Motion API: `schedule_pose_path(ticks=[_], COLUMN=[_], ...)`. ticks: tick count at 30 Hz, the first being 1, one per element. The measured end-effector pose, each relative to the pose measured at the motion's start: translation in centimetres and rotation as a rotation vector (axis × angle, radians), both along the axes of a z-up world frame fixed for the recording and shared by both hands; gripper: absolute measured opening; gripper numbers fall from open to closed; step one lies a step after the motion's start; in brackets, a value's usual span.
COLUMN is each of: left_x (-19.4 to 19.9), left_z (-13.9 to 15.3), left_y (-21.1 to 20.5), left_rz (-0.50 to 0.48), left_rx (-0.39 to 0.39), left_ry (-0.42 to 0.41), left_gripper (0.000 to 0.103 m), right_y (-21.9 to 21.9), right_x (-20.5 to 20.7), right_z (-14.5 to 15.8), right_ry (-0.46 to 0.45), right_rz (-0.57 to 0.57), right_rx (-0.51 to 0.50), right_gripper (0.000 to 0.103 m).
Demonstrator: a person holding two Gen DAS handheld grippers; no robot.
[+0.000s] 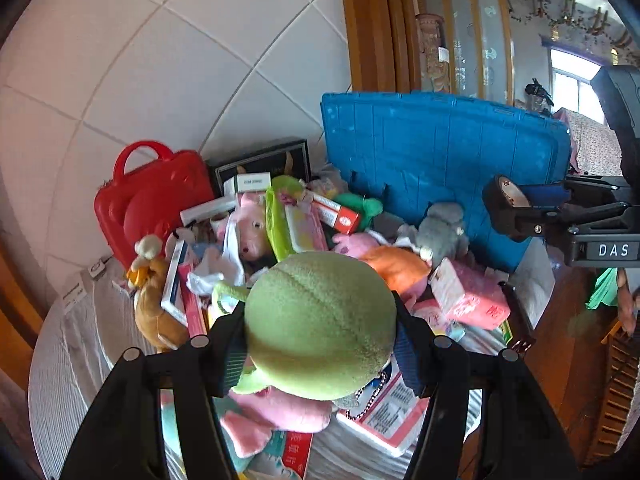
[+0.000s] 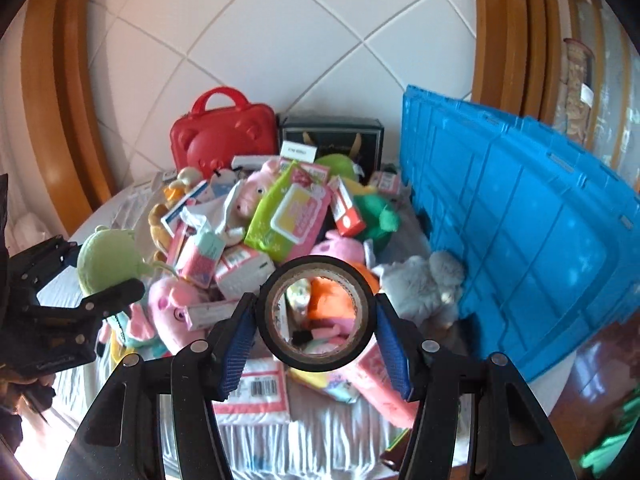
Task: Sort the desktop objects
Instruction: 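Carry the plush and tape roll into the blue bin and open both tools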
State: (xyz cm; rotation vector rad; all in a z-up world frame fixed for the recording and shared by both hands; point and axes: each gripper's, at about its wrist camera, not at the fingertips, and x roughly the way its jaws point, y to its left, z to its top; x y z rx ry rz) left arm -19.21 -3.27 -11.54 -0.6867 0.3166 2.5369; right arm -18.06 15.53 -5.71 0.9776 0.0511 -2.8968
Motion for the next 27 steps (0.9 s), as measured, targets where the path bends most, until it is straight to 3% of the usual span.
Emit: schedule_pose_path(ticks=[6, 12, 20, 25, 26, 27], left_x=[-1.1, -1.7, -4.2, -6.5, -6.9, -7.1], left_z=[6.8, 12.9, 17.5, 18.5, 18.5, 18.4], left_y=[6.1, 16.6, 29.5, 35.0, 35.8, 36.5], left_rz=[-0.110, -0.247, -0.308, -0.243, -0.220, -0.195], left_rx=[0.049, 0.074, 0.114, 0.077, 0.059, 0.039], left_ry=[0.128, 0.239, 0.246, 0.228, 0.234, 0.245], left_gripper=[0.061, 0.061, 0.064, 0.070, 0.075, 0.075], right_y=[3.6, 11.9, 22.5, 27.7, 28.7, 29.7], right_x=[2.2, 3.9, 2.6, 1.0, 0.6, 0.3], right_z=[8.0, 14.4, 17.6, 17.8, 17.6, 17.5], right_ry=[0.223, 0.384, 0.407, 0.396, 0.392, 0.391], right_rz=[-0.112, -0.293, -0.392, -0.416, -0.422, -0.432], right_rx=[0.029, 0.048, 0.069, 0.051, 0.042, 0.033], right_gripper=[0.057, 0.057, 0.057, 0.058, 0.059, 0.070])
